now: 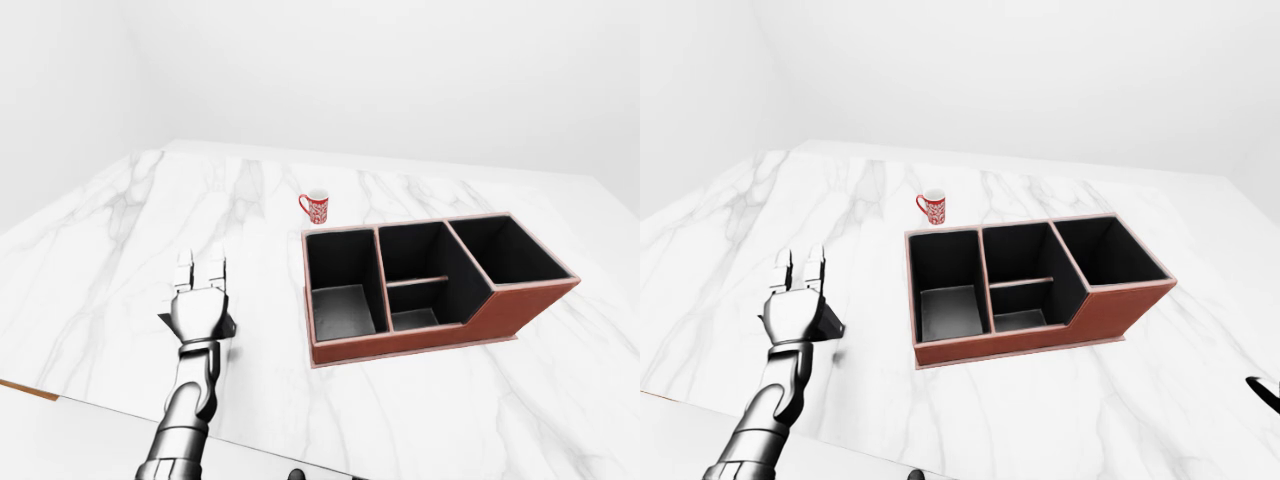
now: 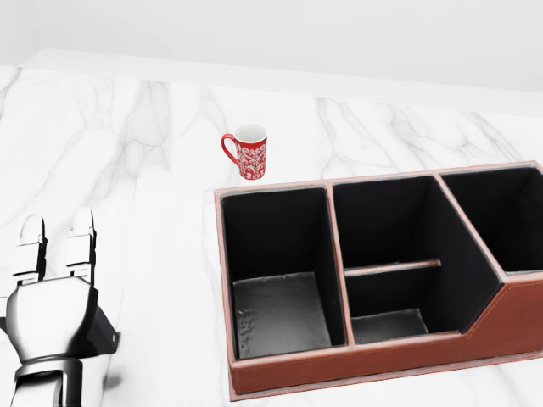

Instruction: Pick up the book and place it in the left compartment of the caddy.

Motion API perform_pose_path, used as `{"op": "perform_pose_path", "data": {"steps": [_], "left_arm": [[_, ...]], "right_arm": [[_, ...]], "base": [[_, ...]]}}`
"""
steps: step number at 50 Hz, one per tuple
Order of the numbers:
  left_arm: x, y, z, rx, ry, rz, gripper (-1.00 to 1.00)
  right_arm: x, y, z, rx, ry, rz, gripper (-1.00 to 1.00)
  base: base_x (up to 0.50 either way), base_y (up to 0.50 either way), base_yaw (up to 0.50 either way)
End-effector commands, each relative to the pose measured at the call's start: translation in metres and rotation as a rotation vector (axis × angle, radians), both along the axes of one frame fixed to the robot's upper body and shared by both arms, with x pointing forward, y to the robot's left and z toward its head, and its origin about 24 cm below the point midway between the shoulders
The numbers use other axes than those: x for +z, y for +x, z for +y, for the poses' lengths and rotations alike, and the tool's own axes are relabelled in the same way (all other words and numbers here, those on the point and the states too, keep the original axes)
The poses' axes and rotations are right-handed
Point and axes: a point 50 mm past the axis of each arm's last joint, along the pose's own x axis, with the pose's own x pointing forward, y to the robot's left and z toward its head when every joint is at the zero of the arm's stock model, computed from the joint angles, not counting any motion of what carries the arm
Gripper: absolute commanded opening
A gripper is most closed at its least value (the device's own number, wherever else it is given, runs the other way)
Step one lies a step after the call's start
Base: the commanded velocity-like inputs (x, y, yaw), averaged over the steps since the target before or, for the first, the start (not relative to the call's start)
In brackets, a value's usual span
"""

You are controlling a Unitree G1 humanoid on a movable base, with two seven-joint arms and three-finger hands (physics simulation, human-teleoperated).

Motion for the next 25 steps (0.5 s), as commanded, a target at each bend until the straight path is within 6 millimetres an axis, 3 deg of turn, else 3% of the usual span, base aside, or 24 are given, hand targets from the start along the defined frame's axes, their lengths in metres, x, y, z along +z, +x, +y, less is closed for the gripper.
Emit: {"op": "perform_pose_path", "data": {"steps": [1,25], "left_arm": [[-0.007,0.003,0.012,0.033,-0.015,0.041,1.00],[-0.019,0.024,0.034,0.114,-0.063,0.160,1.00]], "right_arm": [[0.002,0.000,0.001,-0.001,-0.009,0.001,1.00],[-0.001,0.003,0.001,0.001,-0.001,0.013,1.00]], "base": [[0.00,0.00,0.00],[0.00,0.00,0.00]]}}
